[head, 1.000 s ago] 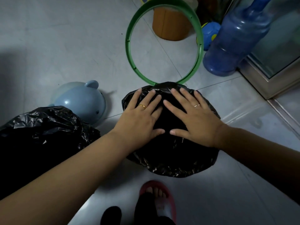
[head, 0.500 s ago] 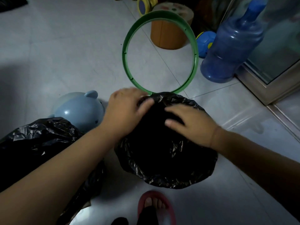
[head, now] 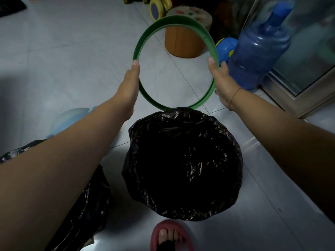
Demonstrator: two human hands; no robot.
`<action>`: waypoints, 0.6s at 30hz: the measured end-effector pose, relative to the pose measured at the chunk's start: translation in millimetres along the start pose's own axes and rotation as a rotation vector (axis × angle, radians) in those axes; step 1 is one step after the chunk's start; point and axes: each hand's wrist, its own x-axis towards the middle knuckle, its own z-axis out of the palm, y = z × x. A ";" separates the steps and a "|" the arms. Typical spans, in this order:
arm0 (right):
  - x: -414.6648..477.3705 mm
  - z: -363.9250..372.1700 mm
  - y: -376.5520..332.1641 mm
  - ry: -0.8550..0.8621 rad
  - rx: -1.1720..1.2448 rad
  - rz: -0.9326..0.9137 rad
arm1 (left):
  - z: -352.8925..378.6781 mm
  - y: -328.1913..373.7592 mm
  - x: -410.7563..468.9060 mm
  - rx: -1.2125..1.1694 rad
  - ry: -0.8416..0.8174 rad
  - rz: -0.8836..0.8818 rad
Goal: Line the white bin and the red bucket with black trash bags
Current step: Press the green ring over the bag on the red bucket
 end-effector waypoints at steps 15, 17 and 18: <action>-120.9 -52.7 -38.9 -0.164 0.241 -0.129 | -38.1 17.0 -97.1 -0.178 0.021 0.112; -145.1 -53.6 -28.3 -0.156 0.255 -0.123 | -41.8 7.4 -112.6 -0.157 -0.015 0.082; -156.7 -52.7 -20.6 -0.156 0.257 -0.109 | -40.8 -0.2 -122.2 -0.122 -0.048 0.059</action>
